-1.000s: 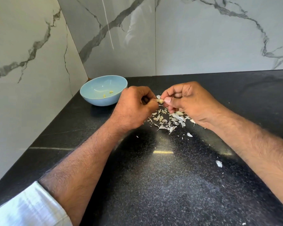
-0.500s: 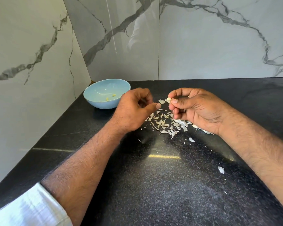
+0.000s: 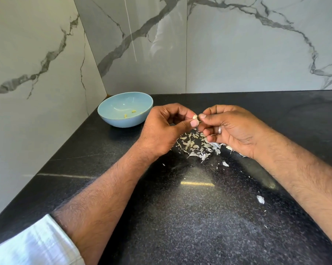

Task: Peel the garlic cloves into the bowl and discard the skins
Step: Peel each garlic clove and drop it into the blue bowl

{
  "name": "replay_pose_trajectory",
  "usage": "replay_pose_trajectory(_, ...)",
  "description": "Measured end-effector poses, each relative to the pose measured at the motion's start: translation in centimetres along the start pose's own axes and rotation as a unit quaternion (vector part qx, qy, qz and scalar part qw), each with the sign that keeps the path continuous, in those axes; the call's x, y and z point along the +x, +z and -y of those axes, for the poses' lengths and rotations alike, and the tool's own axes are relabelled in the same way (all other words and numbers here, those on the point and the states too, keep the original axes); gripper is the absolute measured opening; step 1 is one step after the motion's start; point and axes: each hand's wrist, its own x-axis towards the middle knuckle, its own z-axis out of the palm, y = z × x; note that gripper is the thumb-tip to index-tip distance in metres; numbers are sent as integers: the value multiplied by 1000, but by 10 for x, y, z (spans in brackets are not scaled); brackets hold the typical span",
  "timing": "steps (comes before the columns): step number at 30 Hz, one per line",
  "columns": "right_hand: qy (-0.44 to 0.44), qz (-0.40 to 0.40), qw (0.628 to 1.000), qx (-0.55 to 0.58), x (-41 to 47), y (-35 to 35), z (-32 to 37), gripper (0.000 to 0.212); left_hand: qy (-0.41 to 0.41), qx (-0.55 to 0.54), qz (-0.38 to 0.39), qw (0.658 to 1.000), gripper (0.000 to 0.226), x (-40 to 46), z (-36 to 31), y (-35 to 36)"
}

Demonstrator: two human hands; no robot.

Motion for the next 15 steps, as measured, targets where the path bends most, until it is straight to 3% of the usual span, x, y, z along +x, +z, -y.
replay_pose_trajectory(1,-38,-43,997,-60,1,0,-2,9,2,10,-11,1000,12,0,0,0)
replay_pose_trajectory(3,-124,-105,972,-169,2,-1,-4,18,8,46,-30,998,13,-1,-2,0)
replay_pose_trajectory(5,-175,-105,958,-203,1,0,-1,23,16,78,-46,996,15,-2,-3,1)
replay_pose_trajectory(9,-191,-49,948,-248,-3,4,0,14,20,103,-64,992,15,-2,-1,2)
replay_pose_trajectory(15,-193,-65,947,-250,-1,-1,1,6,-2,60,-41,997,16,-2,-3,3)
